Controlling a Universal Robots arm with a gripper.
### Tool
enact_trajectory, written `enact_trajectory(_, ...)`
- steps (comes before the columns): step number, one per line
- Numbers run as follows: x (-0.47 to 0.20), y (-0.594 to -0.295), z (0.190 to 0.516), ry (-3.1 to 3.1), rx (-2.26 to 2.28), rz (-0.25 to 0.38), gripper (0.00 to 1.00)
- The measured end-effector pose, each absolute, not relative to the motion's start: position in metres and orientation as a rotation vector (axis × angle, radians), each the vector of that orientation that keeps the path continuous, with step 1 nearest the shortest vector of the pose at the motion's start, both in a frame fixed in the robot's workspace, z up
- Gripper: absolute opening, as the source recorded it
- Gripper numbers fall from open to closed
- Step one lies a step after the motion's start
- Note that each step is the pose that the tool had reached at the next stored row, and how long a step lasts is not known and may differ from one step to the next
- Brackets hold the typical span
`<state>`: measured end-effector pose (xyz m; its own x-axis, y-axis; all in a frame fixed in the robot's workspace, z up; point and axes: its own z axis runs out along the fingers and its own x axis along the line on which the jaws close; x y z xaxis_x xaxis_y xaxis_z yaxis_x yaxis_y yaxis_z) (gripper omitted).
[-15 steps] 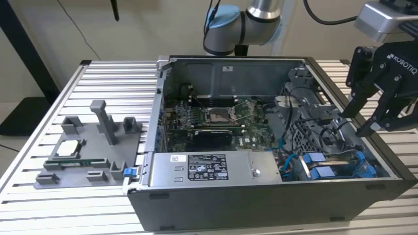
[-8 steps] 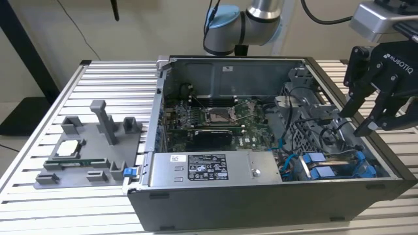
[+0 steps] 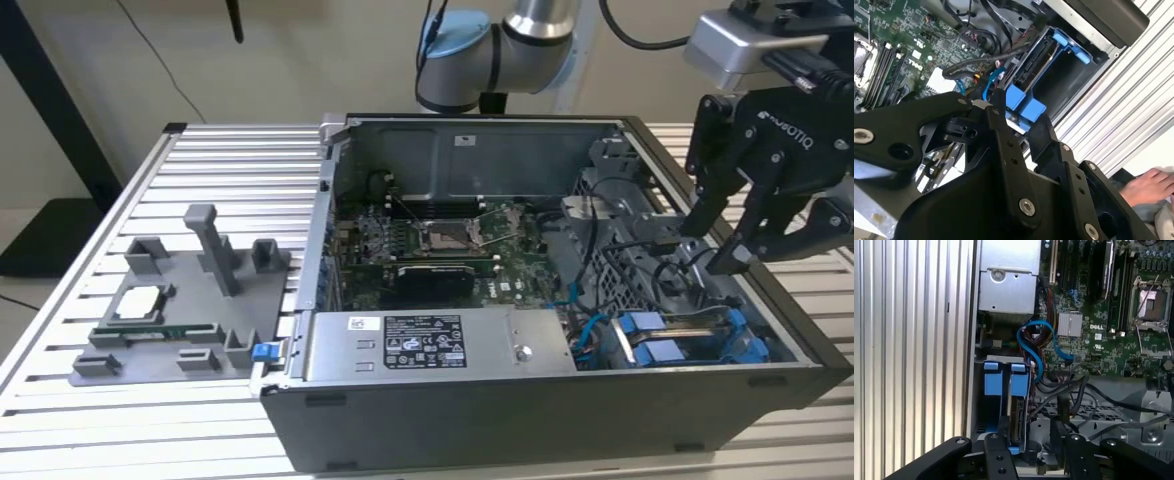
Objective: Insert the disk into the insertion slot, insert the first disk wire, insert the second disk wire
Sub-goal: 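Insert the first disk wire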
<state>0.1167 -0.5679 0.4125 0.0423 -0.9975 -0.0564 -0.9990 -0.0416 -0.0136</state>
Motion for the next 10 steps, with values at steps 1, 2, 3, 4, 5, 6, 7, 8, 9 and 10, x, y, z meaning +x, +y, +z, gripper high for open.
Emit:
enact_trajectory(1,0.1163,-0.5664,0.412,2.14,-2.232,0.048,1.0)
enact_trajectory(2,0.1162,-0.5652,0.4117,2.14,-2.232,0.048,1.0)
enact_trajectory(3,0.1162,-0.5647,0.4116,2.14,-2.232,0.048,1.0)
enact_trajectory(4,0.1162,-0.5647,0.4116,2.14,-2.232,0.048,1.0)
enact_trajectory(5,0.1161,-0.5647,0.4116,2.14,-2.232,0.048,1.0)
enact_trajectory(6,0.1161,-0.5647,0.4115,2.141,-2.232,0.048,1.0)
enact_trajectory(7,0.1161,-0.5647,0.4116,2.141,-2.232,0.048,1.0)
enact_trajectory(8,0.1161,-0.5644,0.4115,2.141,-2.232,0.048,1.0)
enact_trajectory(9,0.116,-0.5638,0.4113,2.143,-2.233,0.048,1.0)
enact_trajectory(10,0.116,-0.5631,0.411,2.145,-2.235,0.048,1.0)
